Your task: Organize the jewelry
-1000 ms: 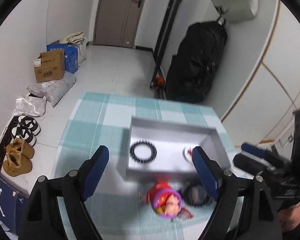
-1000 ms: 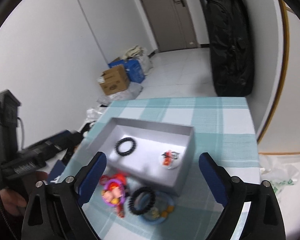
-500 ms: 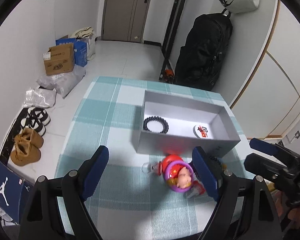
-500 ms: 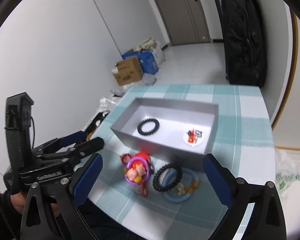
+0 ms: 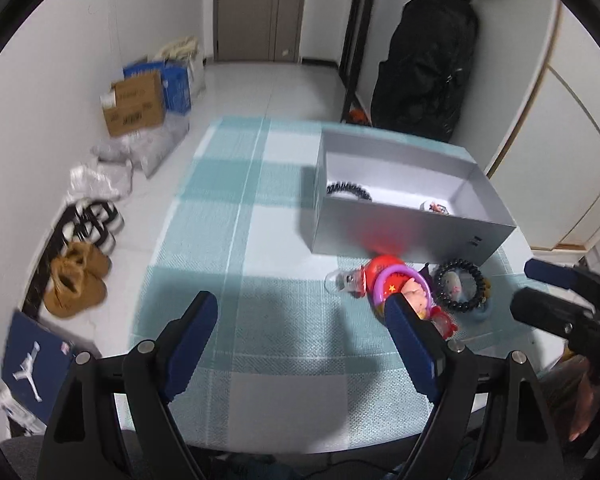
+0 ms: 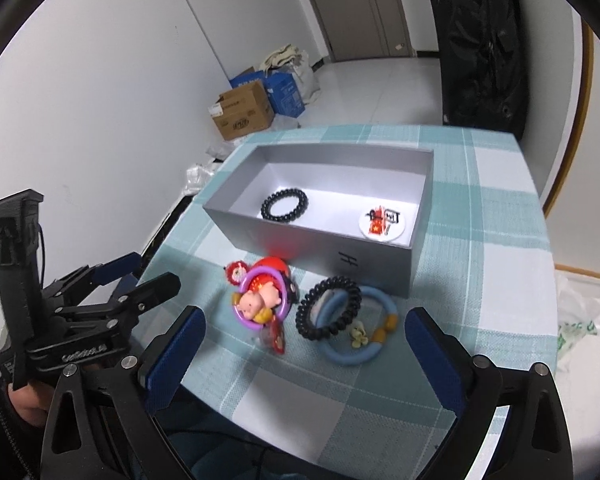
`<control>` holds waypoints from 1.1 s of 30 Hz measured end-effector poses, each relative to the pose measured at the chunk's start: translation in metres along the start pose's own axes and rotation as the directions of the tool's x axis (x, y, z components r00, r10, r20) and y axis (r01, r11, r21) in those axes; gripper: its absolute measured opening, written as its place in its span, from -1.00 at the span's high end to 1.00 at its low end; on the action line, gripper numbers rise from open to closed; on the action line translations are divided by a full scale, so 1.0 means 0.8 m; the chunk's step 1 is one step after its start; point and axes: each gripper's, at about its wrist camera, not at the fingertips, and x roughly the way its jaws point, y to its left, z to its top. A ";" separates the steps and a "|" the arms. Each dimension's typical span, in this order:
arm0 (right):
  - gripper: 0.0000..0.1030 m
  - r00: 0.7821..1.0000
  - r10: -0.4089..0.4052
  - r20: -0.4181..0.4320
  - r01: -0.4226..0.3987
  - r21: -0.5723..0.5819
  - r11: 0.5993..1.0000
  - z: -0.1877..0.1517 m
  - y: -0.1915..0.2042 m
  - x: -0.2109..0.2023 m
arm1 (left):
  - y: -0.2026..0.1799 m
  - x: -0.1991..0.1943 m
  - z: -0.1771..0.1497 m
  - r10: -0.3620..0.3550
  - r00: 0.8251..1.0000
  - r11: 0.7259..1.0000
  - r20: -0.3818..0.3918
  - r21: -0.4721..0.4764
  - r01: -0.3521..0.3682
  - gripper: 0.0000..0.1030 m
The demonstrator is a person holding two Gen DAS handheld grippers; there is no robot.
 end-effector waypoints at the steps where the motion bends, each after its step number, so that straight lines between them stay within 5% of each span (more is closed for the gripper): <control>1: -0.96 1.000 0.003 -0.006 -0.003 0.006 1.000 0.000 -0.001 0.001 | 0.001 0.003 0.000 -0.003 1.000 1.000 -0.010 -0.008 0.003 -0.60; 14: -0.96 1.000 0.005 -0.025 -0.004 0.057 0.998 0.004 -0.011 0.010 | -0.007 0.033 0.009 -0.141 0.988 0.989 -0.060 -0.058 0.138 -0.58; 22: -0.96 1.000 0.019 -0.022 -0.017 0.105 0.994 0.010 -0.023 0.011 | -0.009 0.050 0.012 -0.163 0.982 0.985 -0.101 -0.071 0.156 -0.04; 25: -0.96 1.000 0.020 -0.022 -0.017 0.119 0.993 0.011 -0.025 0.011 | -0.006 0.054 0.013 -0.216 0.970 0.974 -0.111 -0.096 0.206 0.36; 29: -0.96 0.999 0.018 -0.034 -0.014 0.100 0.995 0.011 -0.020 0.015 | -0.002 0.056 0.014 -0.248 0.961 0.965 -0.122 -0.120 0.234 0.58; 33: -0.96 0.999 0.014 -0.034 -0.011 0.086 0.996 0.012 -0.017 0.016 | -0.001 0.056 0.014 -0.254 0.959 0.963 -0.125 -0.123 0.239 0.58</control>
